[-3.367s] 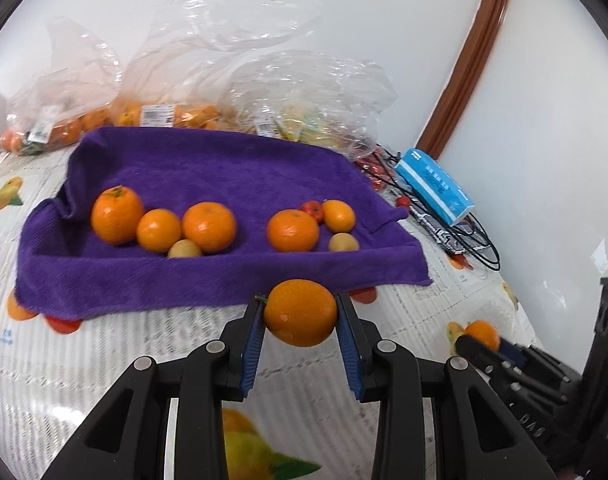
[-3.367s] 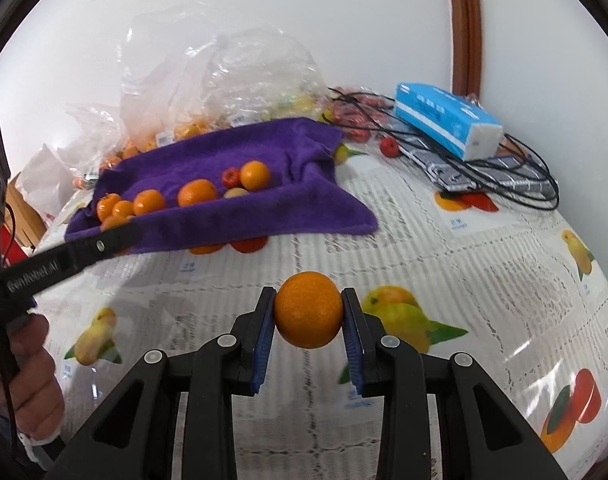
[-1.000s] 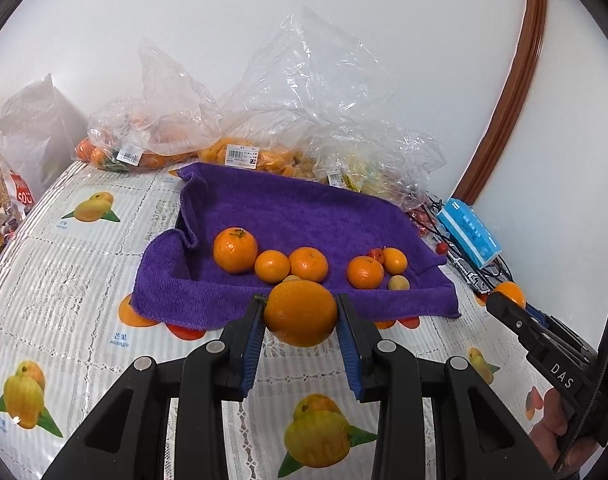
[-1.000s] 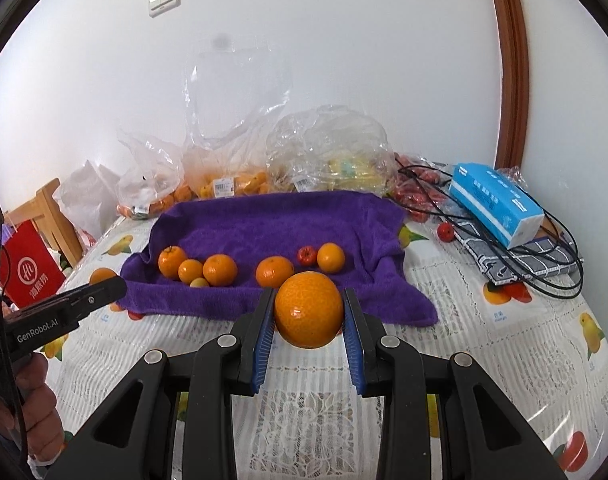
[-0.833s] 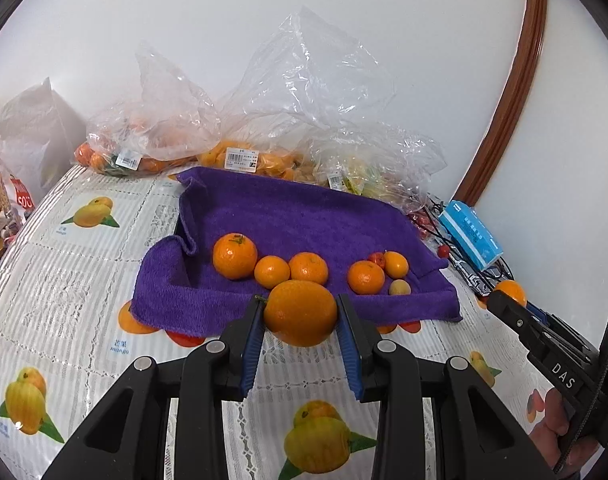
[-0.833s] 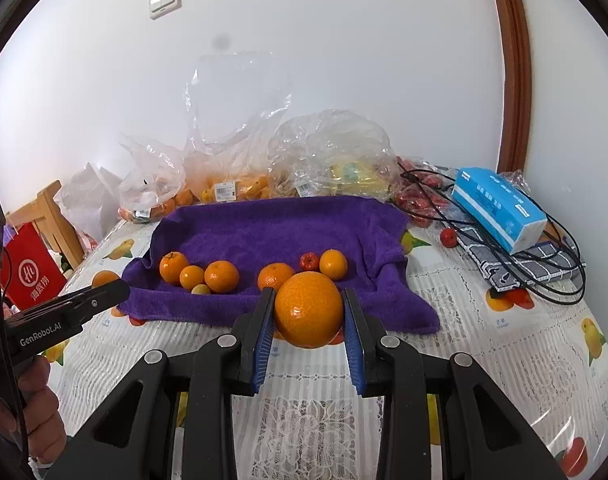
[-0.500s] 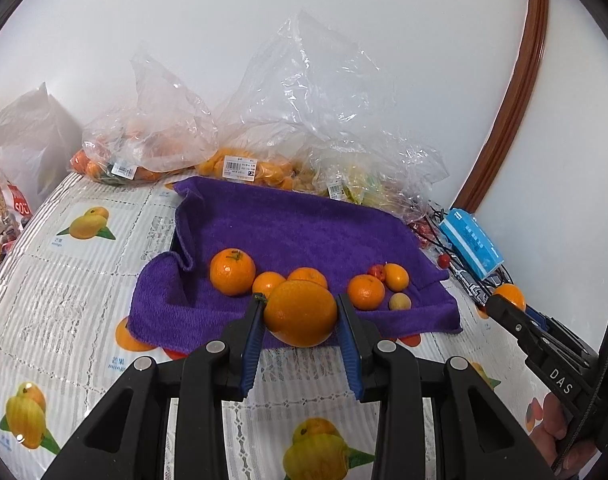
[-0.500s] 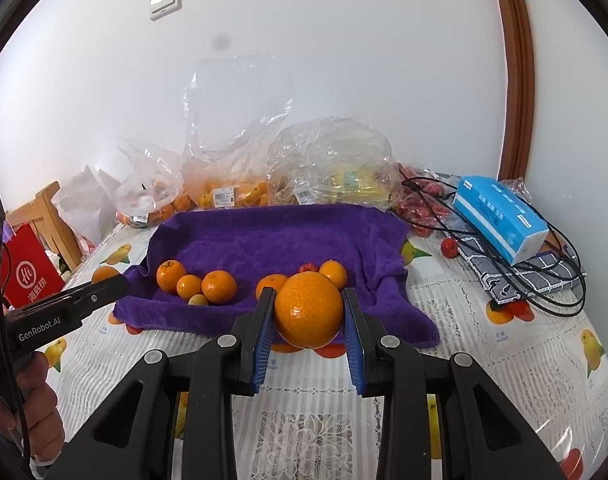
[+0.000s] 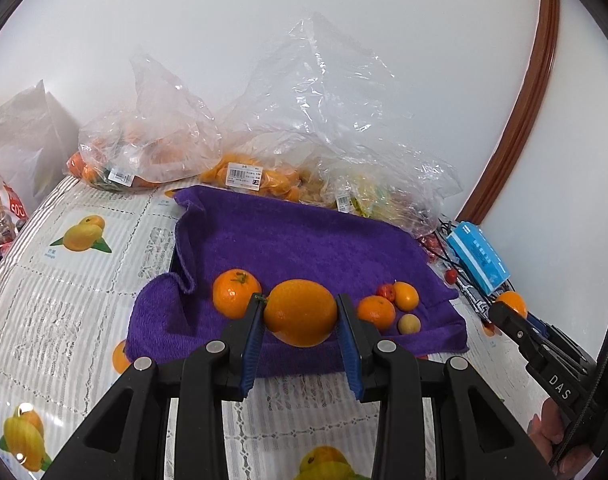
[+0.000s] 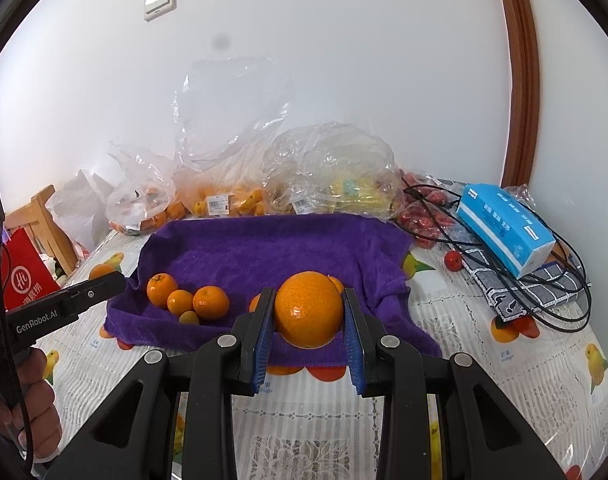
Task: Organize fruits
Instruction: 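Lower both held oranges over the towel among the other fruits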
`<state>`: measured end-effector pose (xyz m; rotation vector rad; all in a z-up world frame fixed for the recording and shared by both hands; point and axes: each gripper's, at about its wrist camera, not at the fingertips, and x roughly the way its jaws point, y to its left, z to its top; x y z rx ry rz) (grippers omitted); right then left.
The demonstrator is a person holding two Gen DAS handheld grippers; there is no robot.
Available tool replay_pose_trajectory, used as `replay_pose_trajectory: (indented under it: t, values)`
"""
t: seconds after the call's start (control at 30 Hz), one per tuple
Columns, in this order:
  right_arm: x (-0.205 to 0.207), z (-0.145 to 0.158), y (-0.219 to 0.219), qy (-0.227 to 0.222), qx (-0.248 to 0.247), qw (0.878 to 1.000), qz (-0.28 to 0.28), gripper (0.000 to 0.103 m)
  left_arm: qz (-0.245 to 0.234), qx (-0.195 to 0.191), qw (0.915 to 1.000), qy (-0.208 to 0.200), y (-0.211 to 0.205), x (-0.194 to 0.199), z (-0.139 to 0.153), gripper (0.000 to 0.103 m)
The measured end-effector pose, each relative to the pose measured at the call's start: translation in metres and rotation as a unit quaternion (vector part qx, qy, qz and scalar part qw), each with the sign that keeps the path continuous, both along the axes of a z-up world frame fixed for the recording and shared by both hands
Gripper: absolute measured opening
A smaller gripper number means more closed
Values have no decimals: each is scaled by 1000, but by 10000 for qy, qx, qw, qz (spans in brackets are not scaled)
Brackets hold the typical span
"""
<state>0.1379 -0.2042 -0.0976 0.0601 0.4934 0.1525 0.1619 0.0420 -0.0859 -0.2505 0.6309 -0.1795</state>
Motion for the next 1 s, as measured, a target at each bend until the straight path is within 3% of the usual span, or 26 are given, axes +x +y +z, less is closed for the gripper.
replay_pose_trajectory:
  t: [0.27, 1.0]
  values:
    - [12, 1, -2, 28, -33, 10000, -29, 32, -75, -41, 10000, 26, 2, 5, -2, 33]
    - [37, 11, -14, -112, -12, 9999, -60, 32, -85, 286, 9995, -59, -5, 35, 9, 33]
